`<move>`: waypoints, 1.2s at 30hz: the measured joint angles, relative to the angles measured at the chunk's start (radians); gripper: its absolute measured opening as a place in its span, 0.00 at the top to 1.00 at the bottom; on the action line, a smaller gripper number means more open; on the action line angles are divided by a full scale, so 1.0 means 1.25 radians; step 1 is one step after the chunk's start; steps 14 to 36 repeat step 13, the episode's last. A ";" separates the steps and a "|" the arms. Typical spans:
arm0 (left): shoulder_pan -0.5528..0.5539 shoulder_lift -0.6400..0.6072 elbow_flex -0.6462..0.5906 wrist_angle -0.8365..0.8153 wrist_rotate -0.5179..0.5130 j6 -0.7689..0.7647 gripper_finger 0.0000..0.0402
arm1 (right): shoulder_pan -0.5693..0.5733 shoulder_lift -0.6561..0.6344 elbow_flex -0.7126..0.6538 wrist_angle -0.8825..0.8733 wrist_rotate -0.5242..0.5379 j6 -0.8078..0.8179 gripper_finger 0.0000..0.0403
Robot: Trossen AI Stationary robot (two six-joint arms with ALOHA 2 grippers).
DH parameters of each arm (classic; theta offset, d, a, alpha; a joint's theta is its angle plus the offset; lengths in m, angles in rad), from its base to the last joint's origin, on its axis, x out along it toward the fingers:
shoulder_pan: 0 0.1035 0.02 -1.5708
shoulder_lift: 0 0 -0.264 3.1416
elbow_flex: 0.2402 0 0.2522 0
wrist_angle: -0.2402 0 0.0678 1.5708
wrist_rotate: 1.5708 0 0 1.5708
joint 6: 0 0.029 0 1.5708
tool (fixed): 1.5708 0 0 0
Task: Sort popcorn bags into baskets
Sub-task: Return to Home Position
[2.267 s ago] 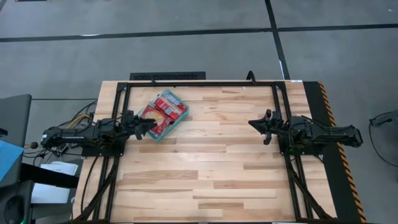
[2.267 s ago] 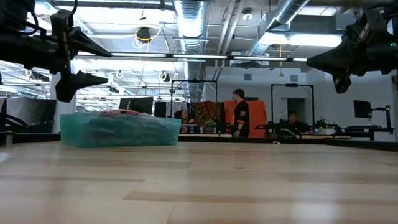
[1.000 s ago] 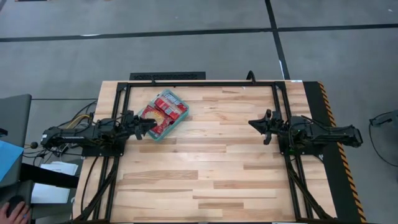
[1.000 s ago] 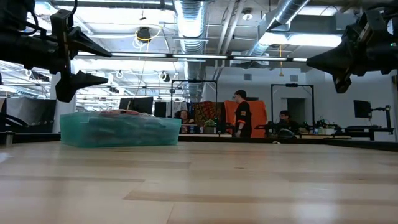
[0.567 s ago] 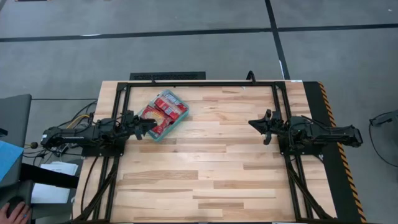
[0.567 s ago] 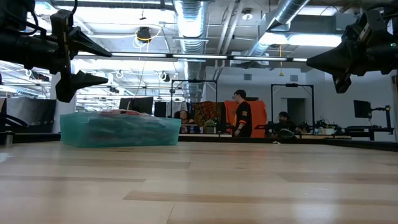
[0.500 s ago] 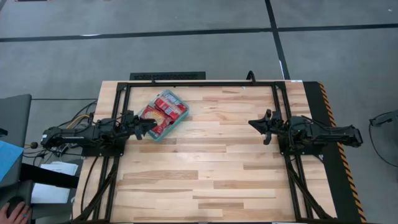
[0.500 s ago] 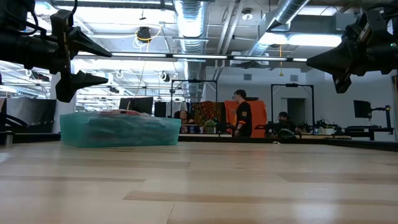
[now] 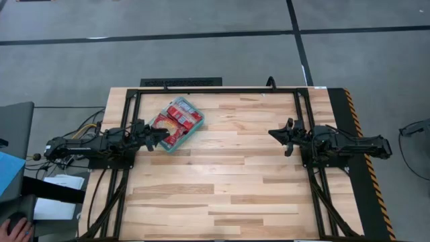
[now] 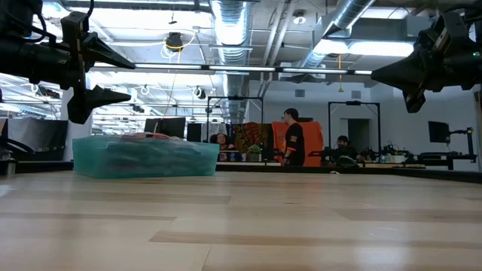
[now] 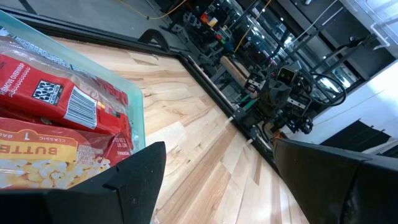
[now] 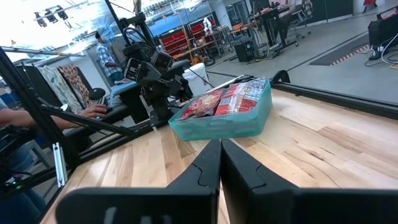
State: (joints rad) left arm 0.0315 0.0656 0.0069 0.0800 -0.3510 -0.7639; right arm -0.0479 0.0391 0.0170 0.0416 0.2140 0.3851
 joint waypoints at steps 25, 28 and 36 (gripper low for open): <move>0.000 0.000 0.000 0.000 0.000 0.000 0.28 | 0.000 0.000 0.000 0.000 0.000 0.000 0.92; 0.000 0.000 0.000 0.000 0.000 0.000 0.28 | 0.000 0.000 0.000 0.000 0.000 0.000 0.92; 0.000 0.000 0.000 0.000 0.000 0.000 0.28 | 0.000 0.000 0.000 0.000 0.000 0.000 0.92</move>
